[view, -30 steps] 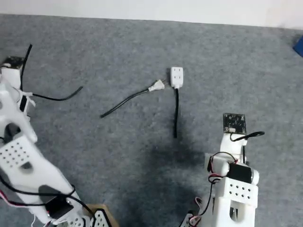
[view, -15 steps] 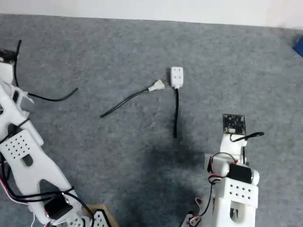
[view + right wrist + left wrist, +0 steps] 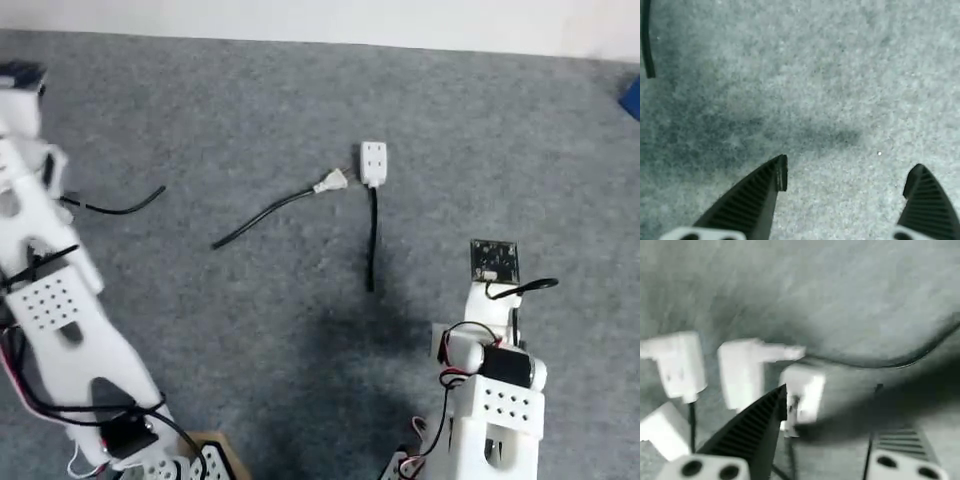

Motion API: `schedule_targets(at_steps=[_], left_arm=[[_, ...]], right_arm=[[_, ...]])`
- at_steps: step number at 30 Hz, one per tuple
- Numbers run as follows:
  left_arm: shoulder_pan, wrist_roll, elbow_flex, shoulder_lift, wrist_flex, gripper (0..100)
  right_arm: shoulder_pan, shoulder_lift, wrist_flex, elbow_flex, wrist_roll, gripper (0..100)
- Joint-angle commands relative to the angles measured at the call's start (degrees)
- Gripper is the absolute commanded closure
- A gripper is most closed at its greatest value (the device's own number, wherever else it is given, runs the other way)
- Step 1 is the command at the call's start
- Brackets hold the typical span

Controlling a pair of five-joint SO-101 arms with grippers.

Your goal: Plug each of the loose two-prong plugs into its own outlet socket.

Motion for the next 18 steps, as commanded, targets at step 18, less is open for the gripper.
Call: schedule_targets(at_steps=[18], left_arm=[[54.11,20.22,42.86,-21.41,-33.23,72]], right_arm=[[-0.66,23.78,-7.43,-6.81,-5.27,64.2]])
